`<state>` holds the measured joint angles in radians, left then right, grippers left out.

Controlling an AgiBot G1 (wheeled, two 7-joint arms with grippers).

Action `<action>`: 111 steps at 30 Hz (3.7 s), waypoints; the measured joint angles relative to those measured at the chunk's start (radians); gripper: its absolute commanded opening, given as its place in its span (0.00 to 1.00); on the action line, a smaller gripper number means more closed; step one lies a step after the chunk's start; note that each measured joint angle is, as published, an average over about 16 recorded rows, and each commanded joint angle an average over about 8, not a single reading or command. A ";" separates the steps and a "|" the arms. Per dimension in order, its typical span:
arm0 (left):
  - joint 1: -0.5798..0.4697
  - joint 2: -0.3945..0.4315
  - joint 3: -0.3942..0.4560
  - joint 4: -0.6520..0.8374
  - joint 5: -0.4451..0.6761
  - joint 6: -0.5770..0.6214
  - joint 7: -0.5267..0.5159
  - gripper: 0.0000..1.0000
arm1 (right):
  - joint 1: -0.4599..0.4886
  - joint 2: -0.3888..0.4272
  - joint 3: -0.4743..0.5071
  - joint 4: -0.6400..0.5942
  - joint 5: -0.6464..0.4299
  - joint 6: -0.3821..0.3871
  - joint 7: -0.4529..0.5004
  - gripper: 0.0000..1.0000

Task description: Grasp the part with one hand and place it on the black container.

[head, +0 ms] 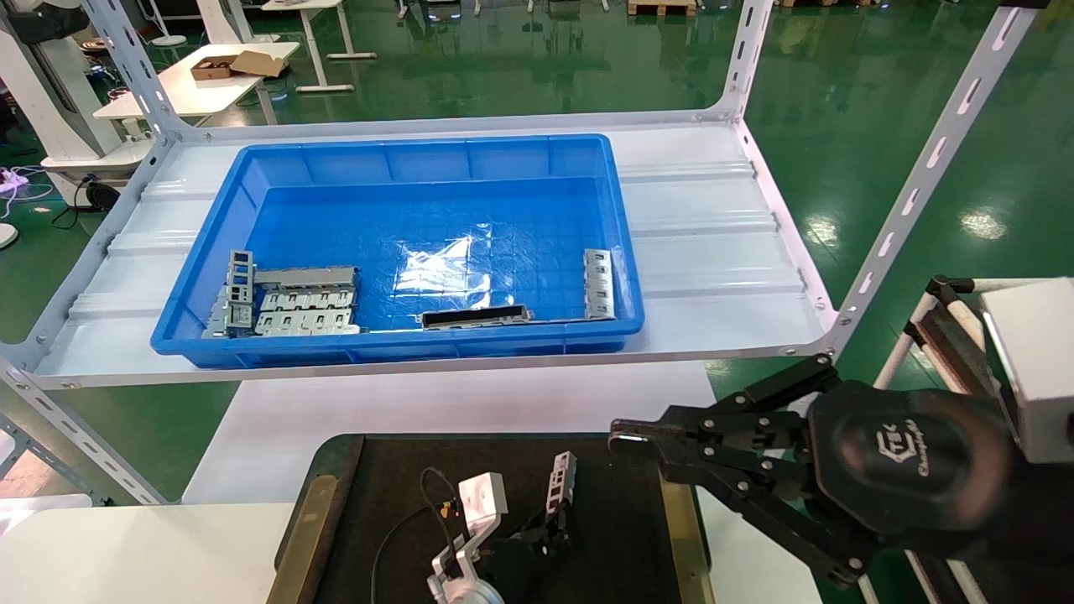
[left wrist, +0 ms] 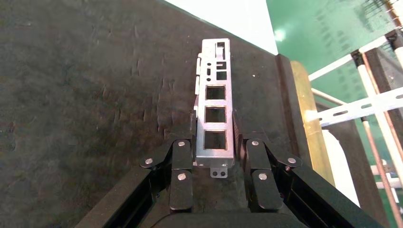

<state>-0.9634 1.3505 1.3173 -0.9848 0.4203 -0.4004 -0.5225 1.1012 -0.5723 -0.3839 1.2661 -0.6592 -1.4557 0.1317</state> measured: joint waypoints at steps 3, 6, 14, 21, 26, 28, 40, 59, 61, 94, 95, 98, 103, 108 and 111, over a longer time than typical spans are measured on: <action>-0.026 0.000 0.046 -0.014 -0.089 -0.042 0.031 1.00 | 0.000 0.000 0.000 0.000 0.000 0.000 0.000 1.00; -0.053 -0.001 0.086 -0.032 -0.177 -0.080 0.062 1.00 | 0.000 0.000 0.000 0.000 0.000 0.000 0.000 1.00; -0.111 -0.011 0.147 -0.085 -0.332 -0.138 0.118 1.00 | 0.000 0.000 0.000 0.000 0.000 0.000 0.000 1.00; -0.124 -0.037 0.139 -0.135 -0.325 -0.134 0.115 1.00 | 0.000 0.000 0.000 0.000 0.000 0.000 0.000 1.00; -0.118 -0.084 0.118 -0.192 -0.260 -0.102 0.107 1.00 | 0.000 0.000 0.000 0.000 0.000 0.000 0.000 1.00; -0.113 -0.111 0.107 -0.220 -0.225 -0.080 0.107 1.00 | 0.000 0.000 0.000 0.000 0.000 0.000 0.000 1.00; -0.063 -0.323 -0.001 -0.353 0.028 0.205 0.146 1.00 | 0.000 0.000 0.000 0.000 0.000 0.000 0.000 1.00; 0.021 -0.605 -0.283 -0.332 0.134 0.841 0.345 1.00 | 0.000 0.000 0.000 0.000 0.000 0.000 0.000 1.00; 0.022 -0.629 -0.304 -0.325 0.126 0.895 0.370 1.00 | 0.000 0.000 0.000 0.000 0.000 0.000 0.000 1.00; -0.028 -0.764 -0.426 -0.331 0.059 1.193 0.497 1.00 | 0.000 0.000 -0.001 0.000 0.000 0.000 0.000 1.00; -0.031 -0.760 -0.422 -0.332 0.062 1.189 0.493 1.00 | 0.000 0.000 -0.001 0.000 0.000 0.000 0.000 1.00; -0.039 -0.750 -0.414 -0.334 0.071 1.182 0.481 1.00 | 0.000 0.000 -0.001 0.000 0.000 0.000 0.000 1.00; -0.055 -0.749 -0.412 -0.340 0.072 1.186 0.462 1.00 | 0.000 0.000 -0.001 0.000 0.001 0.000 0.000 1.00; -0.067 -0.761 -0.420 -0.344 0.060 1.201 0.454 1.00 | 0.000 0.000 -0.001 0.000 0.001 0.000 0.000 1.00; -0.068 -0.770 -0.427 -0.346 0.052 1.209 0.454 1.00 | 0.000 0.000 -0.001 0.000 0.001 0.000 0.000 1.00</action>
<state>-1.0314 0.5800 0.8905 -1.3304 0.4728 0.8084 -0.0681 1.1014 -0.5720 -0.3847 1.2661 -0.6586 -1.4554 0.1313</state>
